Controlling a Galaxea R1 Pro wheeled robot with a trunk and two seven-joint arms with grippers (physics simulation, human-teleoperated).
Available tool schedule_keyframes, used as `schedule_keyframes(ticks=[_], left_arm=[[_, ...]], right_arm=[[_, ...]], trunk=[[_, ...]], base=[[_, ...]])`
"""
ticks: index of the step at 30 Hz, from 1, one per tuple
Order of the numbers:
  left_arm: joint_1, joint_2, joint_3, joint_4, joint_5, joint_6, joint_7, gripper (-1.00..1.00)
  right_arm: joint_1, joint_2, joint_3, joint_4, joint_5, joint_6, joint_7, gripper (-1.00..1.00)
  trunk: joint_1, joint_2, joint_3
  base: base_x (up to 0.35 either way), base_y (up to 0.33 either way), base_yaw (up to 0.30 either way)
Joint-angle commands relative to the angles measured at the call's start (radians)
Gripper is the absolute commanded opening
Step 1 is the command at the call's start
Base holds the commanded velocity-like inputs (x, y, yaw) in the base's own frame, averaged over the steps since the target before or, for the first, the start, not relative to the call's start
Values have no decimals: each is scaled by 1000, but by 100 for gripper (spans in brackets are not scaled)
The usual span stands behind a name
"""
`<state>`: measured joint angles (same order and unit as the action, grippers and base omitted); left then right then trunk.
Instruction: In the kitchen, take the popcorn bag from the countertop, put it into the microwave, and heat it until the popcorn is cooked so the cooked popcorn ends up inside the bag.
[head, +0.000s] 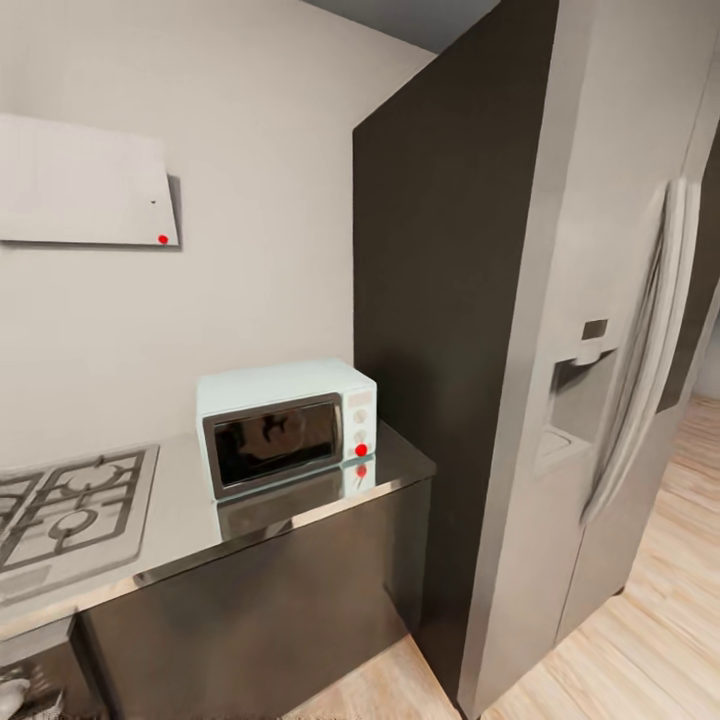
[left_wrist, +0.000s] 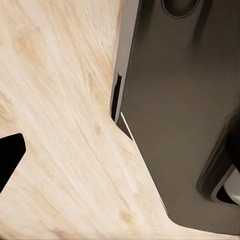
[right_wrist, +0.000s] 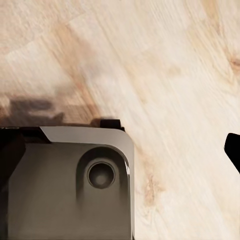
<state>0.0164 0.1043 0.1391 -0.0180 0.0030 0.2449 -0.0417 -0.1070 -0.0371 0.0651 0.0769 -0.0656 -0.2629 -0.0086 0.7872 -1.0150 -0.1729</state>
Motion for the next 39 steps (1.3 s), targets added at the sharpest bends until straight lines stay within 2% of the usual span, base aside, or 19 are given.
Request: schedule_keyframes(ticks=[1,16,39], left_arm=[[0,0,7,-2,0,5,-3,100],[0,-4,7,-3,0,-22,-3,100],[0,-8,8,-5,0,-24,-3,100]], right_arm=[[-2,0,7,4,-6,-7,-1,100],[-2,0,7,4,-6,-6,-2,100],[-2,0,7,4,-6,-6,-2,100]], trunk=[[0,-1,-2],[0,-1,-19],[0,-1,-45]], base=[[0,0,241],[0,0,217],[0,0,211]])
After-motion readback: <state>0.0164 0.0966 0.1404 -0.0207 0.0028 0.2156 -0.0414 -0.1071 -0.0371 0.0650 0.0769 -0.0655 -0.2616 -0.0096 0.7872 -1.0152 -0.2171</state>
